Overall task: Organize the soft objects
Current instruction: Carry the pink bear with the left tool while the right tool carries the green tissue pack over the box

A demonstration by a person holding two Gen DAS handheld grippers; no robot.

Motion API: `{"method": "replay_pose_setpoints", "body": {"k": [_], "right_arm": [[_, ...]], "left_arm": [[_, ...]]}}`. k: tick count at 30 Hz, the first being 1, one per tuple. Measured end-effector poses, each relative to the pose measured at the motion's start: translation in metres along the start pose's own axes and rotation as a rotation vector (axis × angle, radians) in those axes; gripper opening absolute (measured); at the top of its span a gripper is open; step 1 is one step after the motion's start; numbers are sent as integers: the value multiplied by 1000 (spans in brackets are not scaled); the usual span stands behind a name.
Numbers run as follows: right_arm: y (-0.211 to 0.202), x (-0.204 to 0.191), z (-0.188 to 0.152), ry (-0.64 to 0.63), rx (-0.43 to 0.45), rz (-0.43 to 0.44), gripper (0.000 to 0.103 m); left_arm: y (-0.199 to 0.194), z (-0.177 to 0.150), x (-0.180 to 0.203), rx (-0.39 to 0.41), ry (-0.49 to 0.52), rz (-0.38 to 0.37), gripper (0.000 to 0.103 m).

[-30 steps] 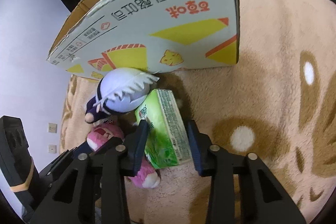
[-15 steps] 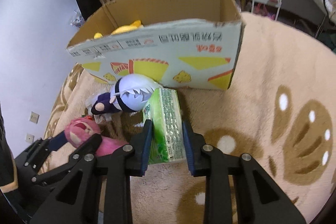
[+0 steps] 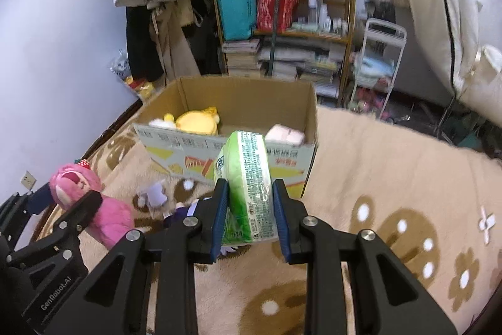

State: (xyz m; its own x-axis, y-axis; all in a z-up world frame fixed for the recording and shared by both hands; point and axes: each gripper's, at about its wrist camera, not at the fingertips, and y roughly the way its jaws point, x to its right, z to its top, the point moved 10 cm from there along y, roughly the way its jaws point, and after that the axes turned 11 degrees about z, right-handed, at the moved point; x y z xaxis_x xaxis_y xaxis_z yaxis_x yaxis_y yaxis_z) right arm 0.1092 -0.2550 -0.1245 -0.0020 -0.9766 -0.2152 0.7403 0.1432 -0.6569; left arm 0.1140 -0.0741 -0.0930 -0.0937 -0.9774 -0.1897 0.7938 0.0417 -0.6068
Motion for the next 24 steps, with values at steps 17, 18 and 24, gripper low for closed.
{"method": "replay_pose_setpoints", "body": {"k": [17, 18, 24], "right_arm": [[-59, -24, 73, -151, 265, -57, 30], [-60, -23, 76, -152, 279, -53, 30], [-58, -16, 96, -122, 323, -32, 30]], "left_arm": [[-49, 68, -20, 328, -6, 90, 57], [-50, 73, -19, 344, -5, 88, 57], [-38, 97, -19, 353, -18, 86, 57]]}}
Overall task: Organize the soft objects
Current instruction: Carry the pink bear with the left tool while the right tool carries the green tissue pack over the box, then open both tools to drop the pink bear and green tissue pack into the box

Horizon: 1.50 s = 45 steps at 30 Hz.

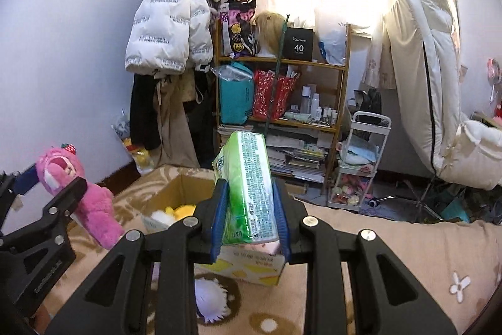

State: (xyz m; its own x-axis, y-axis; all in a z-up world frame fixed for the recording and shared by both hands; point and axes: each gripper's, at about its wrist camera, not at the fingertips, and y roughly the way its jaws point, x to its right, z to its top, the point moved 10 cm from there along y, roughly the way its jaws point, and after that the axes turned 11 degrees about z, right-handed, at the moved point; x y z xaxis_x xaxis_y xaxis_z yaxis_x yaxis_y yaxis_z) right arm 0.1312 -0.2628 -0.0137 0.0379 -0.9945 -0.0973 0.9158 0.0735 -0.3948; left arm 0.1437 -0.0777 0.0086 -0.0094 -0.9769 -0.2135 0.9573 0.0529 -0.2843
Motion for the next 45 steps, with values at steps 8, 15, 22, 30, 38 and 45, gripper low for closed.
{"method": "replay_pose_setpoints", "body": {"k": [8, 15, 22, 30, 38, 45], "right_arm": [[19, 5, 11, -18, 51, 3, 30], [44, 15, 5, 10, 47, 29, 31], [76, 18, -24, 50, -17, 50, 31], [98, 26, -50, 101, -64, 43, 31], [119, 29, -72, 93, -134, 21, 31], [130, 30, -82, 98, -160, 20, 32]], "left_arm": [[30, 24, 7, 18, -21, -10, 58], [57, 35, 17, 41, -29, -13, 58], [81, 14, 22, -1, -48, -36, 58], [110, -15, 43, -81, -26, -84, 58], [133, -44, 61, -170, -15, -123, 60], [147, -60, 69, -231, 8, -127, 65]]}}
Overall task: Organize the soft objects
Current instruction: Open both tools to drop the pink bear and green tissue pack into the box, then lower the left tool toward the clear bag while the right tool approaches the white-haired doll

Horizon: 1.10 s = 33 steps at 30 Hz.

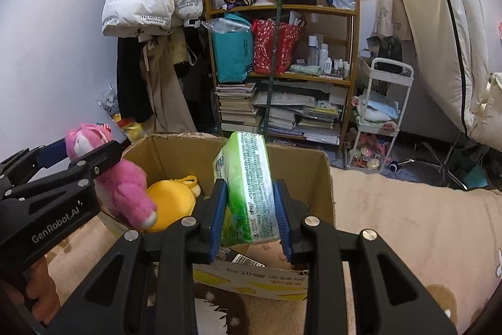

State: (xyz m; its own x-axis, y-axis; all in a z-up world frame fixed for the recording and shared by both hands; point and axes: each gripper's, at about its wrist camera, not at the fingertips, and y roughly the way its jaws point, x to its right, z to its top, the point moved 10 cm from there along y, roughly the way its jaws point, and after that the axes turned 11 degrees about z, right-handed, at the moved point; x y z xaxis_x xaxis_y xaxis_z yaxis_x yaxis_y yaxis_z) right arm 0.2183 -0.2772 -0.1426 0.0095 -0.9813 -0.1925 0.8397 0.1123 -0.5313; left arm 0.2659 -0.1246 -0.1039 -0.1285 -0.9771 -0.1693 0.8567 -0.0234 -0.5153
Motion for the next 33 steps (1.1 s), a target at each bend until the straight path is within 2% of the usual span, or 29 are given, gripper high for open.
{"method": "replay_pose_setpoints", "body": {"k": [5, 11, 13, 17, 20, 22, 24, 27, 29, 33], "right_arm": [[6, 4, -6, 58, -29, 46, 33], [6, 5, -10, 68, -42, 44, 37], [3, 4, -9, 67, -34, 43, 55], [-3, 2, -6, 58, -19, 33, 66], [-8, 1, -5, 63, -21, 36, 75], [-10, 1, -5, 52, -20, 31, 85], [-16, -2, -5, 40, -13, 28, 91], [-25, -5, -7, 35, -16, 31, 95], [-31, -8, -9, 23, -18, 28, 102], [-42, -16, -14, 4, -26, 34, 103]], "left_arm": [[-4, 2, 0, 21, 1, -4, 79], [-6, 1, -1, 23, 31, 19, 88], [-7, 0, -4, 17, 35, 32, 91], [-8, -1, -13, -6, 20, 47, 97], [-11, 1, -23, -15, 12, 63, 98], [-14, 1, -30, -23, 7, 69, 98], [-18, 1, -37, -31, -2, 77, 99], [-22, -2, -45, -46, -12, 81, 100], [-26, -4, -49, -59, -10, 83, 101], [-34, -12, -54, -79, 1, 77, 101]]}}
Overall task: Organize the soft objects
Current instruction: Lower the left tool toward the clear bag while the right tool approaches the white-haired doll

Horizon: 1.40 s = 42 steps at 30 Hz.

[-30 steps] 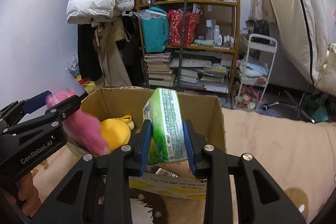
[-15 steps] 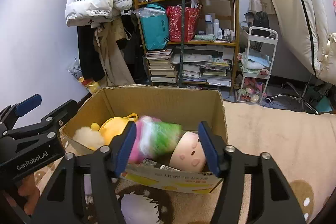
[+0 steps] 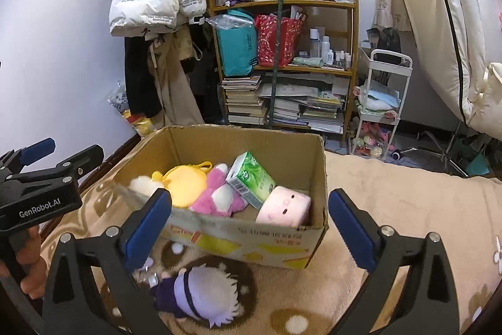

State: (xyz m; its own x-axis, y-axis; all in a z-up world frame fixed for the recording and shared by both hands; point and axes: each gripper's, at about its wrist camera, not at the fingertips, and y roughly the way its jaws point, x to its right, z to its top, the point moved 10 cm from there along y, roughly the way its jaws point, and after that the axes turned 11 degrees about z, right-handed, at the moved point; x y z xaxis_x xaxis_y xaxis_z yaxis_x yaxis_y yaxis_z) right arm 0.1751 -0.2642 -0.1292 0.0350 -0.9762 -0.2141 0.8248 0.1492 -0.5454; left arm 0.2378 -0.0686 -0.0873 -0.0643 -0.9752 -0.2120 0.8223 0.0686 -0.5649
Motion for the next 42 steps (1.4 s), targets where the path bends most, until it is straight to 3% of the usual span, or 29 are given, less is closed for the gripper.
{"method": "replay_pose_setpoints", "body": {"k": [16, 37, 42], "right_arm": [[-16, -14, -27, 23, -70, 28, 103], [31, -13, -81, 77, -244, 50, 103], [44, -5, -92, 73, -282, -4, 103]], "left_arm": [[-25, -36, -14, -133, 64, -27, 101], [16, -71, -5, -323, 112, -77, 100], [26, -77, 4, -361, 138, -95, 100]]}}
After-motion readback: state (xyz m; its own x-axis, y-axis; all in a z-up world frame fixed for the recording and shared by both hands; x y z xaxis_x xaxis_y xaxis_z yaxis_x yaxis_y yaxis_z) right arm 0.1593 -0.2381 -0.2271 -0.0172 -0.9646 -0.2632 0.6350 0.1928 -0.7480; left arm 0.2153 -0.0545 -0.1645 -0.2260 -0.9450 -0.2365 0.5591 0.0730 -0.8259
